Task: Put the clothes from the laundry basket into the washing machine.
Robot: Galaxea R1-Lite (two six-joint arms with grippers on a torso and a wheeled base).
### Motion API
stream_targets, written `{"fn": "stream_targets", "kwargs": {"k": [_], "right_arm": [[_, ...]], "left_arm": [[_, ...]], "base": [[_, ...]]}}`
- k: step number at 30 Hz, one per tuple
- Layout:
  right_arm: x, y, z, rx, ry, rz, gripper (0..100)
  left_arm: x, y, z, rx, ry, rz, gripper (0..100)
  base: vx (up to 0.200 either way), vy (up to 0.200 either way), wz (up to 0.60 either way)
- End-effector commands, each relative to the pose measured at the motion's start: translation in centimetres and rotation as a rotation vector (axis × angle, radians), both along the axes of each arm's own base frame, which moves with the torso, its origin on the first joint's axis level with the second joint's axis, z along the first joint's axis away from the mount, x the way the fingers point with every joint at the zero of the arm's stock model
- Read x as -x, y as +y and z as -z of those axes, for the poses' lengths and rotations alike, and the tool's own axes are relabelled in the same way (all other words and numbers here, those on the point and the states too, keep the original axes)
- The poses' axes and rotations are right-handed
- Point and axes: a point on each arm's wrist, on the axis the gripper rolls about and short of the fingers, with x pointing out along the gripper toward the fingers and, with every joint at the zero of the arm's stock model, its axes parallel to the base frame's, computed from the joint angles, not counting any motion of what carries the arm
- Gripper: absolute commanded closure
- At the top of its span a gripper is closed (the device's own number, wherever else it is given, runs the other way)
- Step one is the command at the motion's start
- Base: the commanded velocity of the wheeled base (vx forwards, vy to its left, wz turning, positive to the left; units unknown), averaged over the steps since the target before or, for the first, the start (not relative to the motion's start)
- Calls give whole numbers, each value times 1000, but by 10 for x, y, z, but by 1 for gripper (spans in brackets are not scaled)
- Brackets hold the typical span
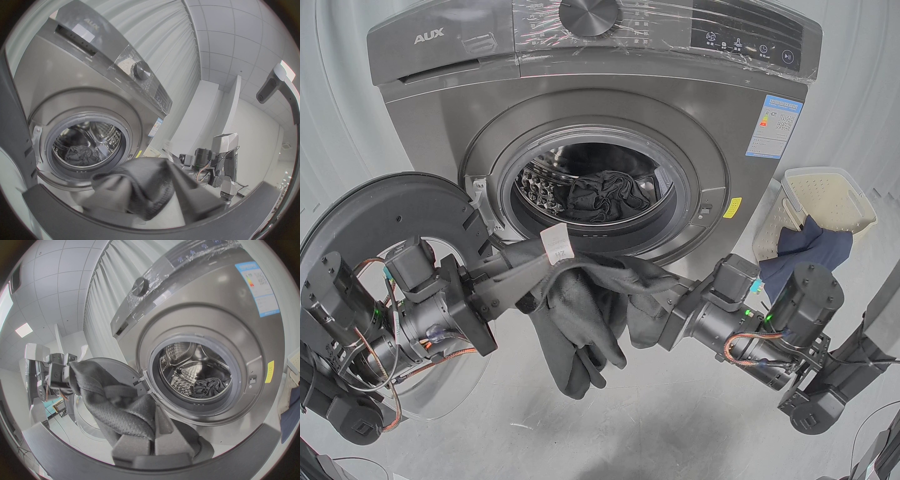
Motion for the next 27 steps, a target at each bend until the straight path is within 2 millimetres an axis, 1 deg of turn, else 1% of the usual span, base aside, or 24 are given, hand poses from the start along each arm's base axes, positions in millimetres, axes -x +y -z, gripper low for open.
{"fn": "stream_targets", "kwargs": {"k": [1,5,6,7,8,13,18,25,27], "right_arm": [[17,-10,-23,-44,-48,-18,100],[20,-6,-27,-56,-62,-42,100],[21,-3,-28,-57,-63,-51,100],[21,-3,-28,-57,-63,-51,100],[22,0,-31,-68,-70,-59,100],[18,5,-40,-84,-86,-61,100],[15,8,-47,-98,-100,-58,100],[11,11,-50,-95,-92,-48,100],[7,12,-54,-104,-95,-22,100]], "left_arm": [[-5,-4,14,-12,81,12,0],[-20,-10,40,-56,177,-5,0],[-21,-10,45,-66,196,-7,0],[-21,-10,45,-66,196,-7,0],[-24,-12,57,-92,235,-8,0],[-29,-16,81,-144,312,1,0],[-39,-19,97,-192,323,-10,0],[-42,-21,109,-227,335,-7,0],[-44,-22,116,-251,338,-9,0]], "base": [[0,0,0],[0,0,0],[0,0,0],[0,0,0],[0,0,0],[0,0,0],[0,0,0],[0,0,0],[0,0,0]]}}
